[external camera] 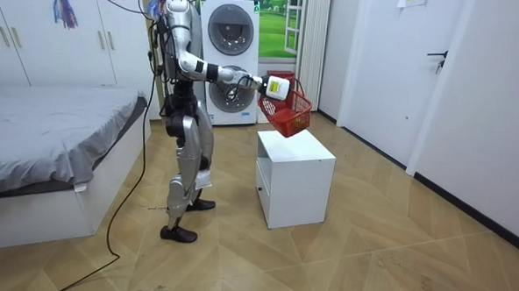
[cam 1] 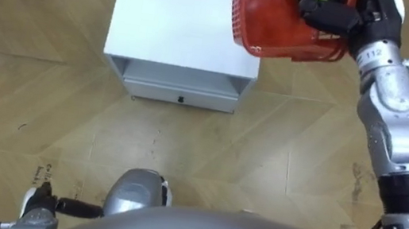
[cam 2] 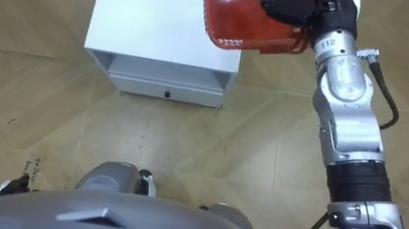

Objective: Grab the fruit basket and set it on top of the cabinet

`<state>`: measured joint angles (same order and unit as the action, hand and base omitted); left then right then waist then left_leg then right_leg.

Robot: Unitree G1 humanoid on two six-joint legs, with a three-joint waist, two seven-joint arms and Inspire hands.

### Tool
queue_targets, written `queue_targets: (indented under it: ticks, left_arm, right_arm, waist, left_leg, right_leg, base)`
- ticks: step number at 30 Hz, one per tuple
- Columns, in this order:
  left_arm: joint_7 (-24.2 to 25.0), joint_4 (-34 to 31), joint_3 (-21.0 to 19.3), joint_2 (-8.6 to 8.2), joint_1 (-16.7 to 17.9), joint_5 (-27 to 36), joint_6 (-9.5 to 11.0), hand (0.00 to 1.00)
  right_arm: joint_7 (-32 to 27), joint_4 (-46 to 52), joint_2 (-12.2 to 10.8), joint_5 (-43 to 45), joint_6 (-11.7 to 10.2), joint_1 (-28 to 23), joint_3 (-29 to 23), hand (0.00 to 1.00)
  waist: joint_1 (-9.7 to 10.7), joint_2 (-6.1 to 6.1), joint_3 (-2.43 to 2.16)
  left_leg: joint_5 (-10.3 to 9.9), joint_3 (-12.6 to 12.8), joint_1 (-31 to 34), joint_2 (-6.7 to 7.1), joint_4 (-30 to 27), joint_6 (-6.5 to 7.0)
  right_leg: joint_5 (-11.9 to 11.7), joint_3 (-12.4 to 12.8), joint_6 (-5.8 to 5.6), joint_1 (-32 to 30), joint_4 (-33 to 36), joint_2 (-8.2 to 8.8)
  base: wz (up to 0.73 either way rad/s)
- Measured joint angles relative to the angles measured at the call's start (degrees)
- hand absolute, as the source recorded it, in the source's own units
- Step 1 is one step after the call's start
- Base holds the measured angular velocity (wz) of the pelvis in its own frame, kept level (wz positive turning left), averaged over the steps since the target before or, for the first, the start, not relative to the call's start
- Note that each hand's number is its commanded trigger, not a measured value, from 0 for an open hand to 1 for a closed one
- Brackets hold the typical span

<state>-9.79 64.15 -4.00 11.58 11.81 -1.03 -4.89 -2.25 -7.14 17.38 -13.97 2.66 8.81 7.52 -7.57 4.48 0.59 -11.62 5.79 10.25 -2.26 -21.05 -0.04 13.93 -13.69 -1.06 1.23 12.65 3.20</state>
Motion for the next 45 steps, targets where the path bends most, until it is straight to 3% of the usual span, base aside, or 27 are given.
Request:
queue_targets:
  ticks: [5, 12, 19, 26, 31, 35, 45]
  left_arm:
    - [0.8, 1.7, -0.2, -0.13, 0.6, -1.3, -1.6, 0.00]
    - [2.2, 1.9, -0.4, -0.34, 1.8, -3.6, -3.3, 0.00]
    - [4.4, 1.5, -0.8, -0.60, 2.3, -5.0, -4.1, 0.00]
    - [5.9, 0.0, -0.2, -0.63, 3.8, -6.0, -4.7, 0.00]
    - [7.8, -0.1, -0.2, -0.14, 3.9, -6.5, -4.8, 0.00]
    - [8.6, 0.0, -0.2, 0.20, 4.0, -6.5, -4.8, 0.00]
    - [9.3, 0.0, -0.3, 1.78, 3.9, -6.6, -4.8, 0.00]
  right_arm:
    - [1.7, 0.0, -0.3, -0.7, 0.7, 0.4, 0.3, 1.00]
    - [2.6, -2.7, -0.2, -0.7, 2.4, 2.4, 0.9, 1.00]
    - [1.5, -7.5, -0.3, -0.8, 2.5, 6.7, 0.8, 1.00]
    - [0.6, -9.5, -0.3, -1.9, 2.5, 7.5, 0.9, 1.00]
    - [-3.1, -19.0, -0.2, -6.8, 2.5, 13.1, 0.8, 1.00]
    - [-3.0, -26.0, -0.2, -11.9, 2.4, 16.2, 0.7, 1.00]
    - [-0.1, -39.1, 0.7, -19.7, 2.8, 19.4, 0.7, 1.00]
  waist:
    - [-3.4, 0.56, 0.05]
    - [-6.1, 1.65, 0.09]
    - [-8.3, 0.59, 0.70]
    - [-9.4, -0.22, 0.28]
    - [-10.0, -0.65, 0.20]
    - [-10.0, -1.18, 0.10]
    - [-10.3, -1.77, 0.27]
  left_leg:
    - [0.5, -0.2, -1.0, 0.00, 1.5, -0.66]
    - [1.1, -1.2, -1.2, 0.00, 1.4, -0.61]
    - [1.7, -2.1, -0.6, 0.03, 1.3, -0.42]
    - [2.2, -3.6, 1.2, 0.97, 1.1, -0.35]
    - [2.6, -6.1, 4.8, 1.11, -0.6, -0.43]
    - [3.4, -7.2, 7.1, 2.15, -0.6, 0.02]
    - [4.0, -8.6, 10.5, 3.68, -0.5, 0.81]
  right_leg:
    - [-0.2, 0.0, 0.43, 0.0, 0.2, -0.16]
    - [-0.3, -0.9, 0.67, 0.8, 0.3, -0.12]
    - [-0.4, -2.9, 0.80, 0.7, 1.3, 0.18]
    - [0.2, -4.3, 0.88, -1.0, 2.9, 0.76]
    - [0.4, -6.5, 1.11, -3.5, 3.7, 1.20]
    - [1.1, -8.0, 0.96, -5.3, 5.2, 2.23]
    - [1.5, -10.1, 0.23, -8.4, 6.2, 3.79]
  base:
    - [-0.03]
    - [0.06]
    - [0.09]
    - [0.11]
    - [0.21]
    - [0.23]
    - [0.10]
